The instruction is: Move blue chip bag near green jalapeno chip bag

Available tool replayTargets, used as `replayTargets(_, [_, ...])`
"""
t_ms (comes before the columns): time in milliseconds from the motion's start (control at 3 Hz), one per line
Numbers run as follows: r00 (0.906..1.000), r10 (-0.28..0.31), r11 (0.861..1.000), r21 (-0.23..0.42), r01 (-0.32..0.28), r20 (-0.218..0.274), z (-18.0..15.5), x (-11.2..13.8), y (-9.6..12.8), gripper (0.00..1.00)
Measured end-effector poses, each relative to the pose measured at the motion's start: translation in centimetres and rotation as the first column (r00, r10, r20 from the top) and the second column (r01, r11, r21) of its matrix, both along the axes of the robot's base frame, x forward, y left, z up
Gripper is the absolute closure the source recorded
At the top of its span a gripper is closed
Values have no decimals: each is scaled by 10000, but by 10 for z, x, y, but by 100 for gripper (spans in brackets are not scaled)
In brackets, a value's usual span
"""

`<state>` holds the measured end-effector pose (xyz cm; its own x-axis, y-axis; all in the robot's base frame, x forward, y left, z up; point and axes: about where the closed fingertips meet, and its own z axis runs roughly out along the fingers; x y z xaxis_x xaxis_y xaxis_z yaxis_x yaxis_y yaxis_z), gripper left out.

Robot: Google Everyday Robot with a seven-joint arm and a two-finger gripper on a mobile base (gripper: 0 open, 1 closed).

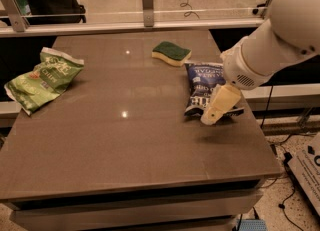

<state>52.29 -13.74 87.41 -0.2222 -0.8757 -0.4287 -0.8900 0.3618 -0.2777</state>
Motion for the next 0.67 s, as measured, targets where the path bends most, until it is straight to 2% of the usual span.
replayTargets(333, [9999,11,9999,139,-9,-154,-27,6,12,0])
replayTargets(667, [10000,98,9997,220,-98,3,-33,13,17,18])
